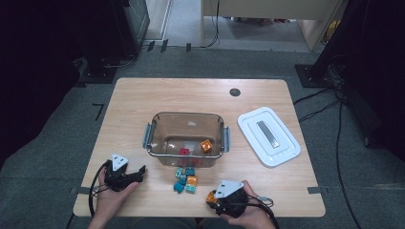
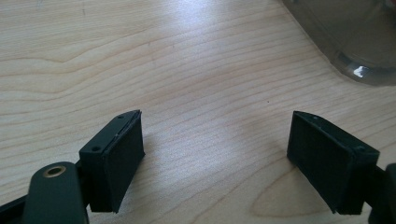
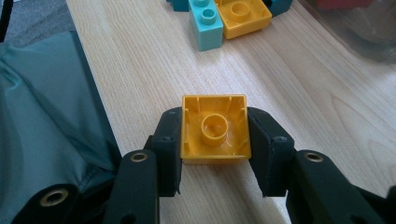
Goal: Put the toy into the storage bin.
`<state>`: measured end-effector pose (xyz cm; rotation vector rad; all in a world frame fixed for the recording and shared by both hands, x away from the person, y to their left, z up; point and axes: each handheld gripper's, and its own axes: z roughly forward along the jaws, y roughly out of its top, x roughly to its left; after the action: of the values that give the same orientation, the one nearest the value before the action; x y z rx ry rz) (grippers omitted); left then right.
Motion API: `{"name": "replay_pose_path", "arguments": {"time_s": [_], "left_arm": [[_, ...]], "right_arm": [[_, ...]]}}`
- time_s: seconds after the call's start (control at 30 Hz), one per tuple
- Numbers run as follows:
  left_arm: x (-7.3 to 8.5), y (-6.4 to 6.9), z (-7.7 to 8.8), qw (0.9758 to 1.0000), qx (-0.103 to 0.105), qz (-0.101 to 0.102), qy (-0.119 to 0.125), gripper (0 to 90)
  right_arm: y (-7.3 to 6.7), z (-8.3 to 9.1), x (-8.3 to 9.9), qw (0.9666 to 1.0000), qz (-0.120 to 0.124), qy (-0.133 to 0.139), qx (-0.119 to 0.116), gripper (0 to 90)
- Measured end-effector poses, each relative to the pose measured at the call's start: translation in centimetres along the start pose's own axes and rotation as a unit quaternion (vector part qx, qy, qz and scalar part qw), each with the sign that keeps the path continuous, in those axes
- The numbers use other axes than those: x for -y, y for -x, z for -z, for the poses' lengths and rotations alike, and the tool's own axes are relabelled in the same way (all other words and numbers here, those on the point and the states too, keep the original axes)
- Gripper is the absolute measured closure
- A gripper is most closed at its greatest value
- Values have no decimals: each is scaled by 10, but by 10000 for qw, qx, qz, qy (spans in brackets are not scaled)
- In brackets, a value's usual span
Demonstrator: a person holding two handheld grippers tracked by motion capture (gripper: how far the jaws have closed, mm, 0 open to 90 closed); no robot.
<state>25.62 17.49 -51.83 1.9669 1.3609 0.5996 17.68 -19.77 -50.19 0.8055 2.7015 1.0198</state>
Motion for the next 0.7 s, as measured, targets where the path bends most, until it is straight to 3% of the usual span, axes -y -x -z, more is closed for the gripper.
{"name": "replay_pose_path", "arguments": {"time_s": [0.13, 0.4, 0.7], "left_arm": [[0, 0, 0, 10000, 0, -1, -1, 186], [0, 0, 0, 10000, -1, -1, -1, 186], [0, 0, 0, 10000, 0, 0, -1, 186]], "right_arm": [[3, 1, 1, 10000, -65, -7, 18, 598], [22, 10, 5, 9987, -478, 24, 201, 600], [55, 34, 7, 9930, -1005, 173, 598, 601]]}}
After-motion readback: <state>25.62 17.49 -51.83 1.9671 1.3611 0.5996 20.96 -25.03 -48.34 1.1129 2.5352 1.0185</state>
